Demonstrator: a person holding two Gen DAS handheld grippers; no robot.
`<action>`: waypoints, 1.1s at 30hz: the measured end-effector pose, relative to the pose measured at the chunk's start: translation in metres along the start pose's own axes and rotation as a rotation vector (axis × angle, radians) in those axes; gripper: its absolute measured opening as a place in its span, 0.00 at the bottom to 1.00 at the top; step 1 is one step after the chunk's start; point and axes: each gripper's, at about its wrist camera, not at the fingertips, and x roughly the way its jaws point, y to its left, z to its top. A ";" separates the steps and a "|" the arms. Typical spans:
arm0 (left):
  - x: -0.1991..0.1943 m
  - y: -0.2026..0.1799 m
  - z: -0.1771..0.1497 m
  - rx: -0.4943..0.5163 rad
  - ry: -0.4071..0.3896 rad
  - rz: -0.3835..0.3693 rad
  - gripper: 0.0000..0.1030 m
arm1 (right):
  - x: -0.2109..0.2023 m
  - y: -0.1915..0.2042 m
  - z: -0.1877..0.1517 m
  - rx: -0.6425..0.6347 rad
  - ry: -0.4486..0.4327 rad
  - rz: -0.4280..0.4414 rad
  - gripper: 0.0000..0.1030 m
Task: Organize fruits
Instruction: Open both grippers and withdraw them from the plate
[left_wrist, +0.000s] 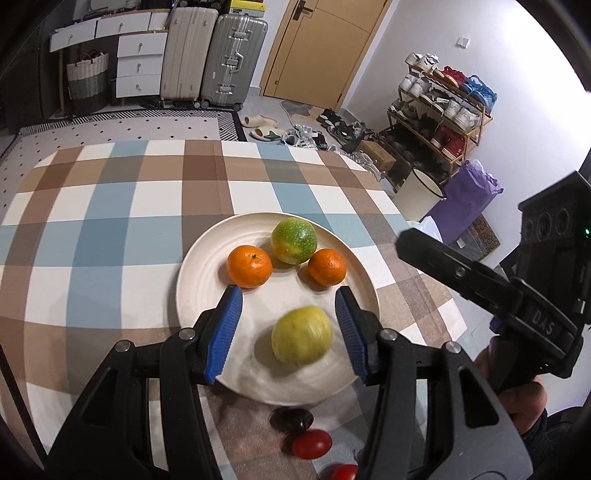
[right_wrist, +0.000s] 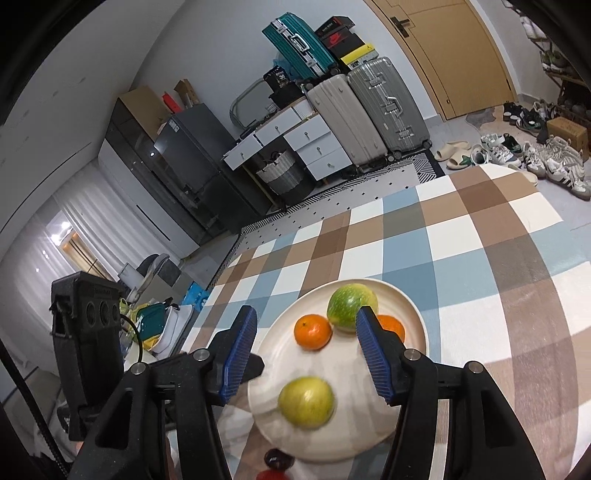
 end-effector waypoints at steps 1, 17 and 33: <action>-0.005 -0.001 -0.002 0.007 -0.007 0.007 0.47 | -0.004 0.003 -0.002 -0.008 -0.005 -0.002 0.56; -0.078 -0.019 -0.042 0.068 -0.114 0.105 0.56 | -0.060 0.049 -0.041 -0.149 -0.053 -0.022 0.56; -0.127 -0.026 -0.109 0.064 -0.168 0.174 0.79 | -0.106 0.081 -0.096 -0.236 -0.082 -0.020 0.72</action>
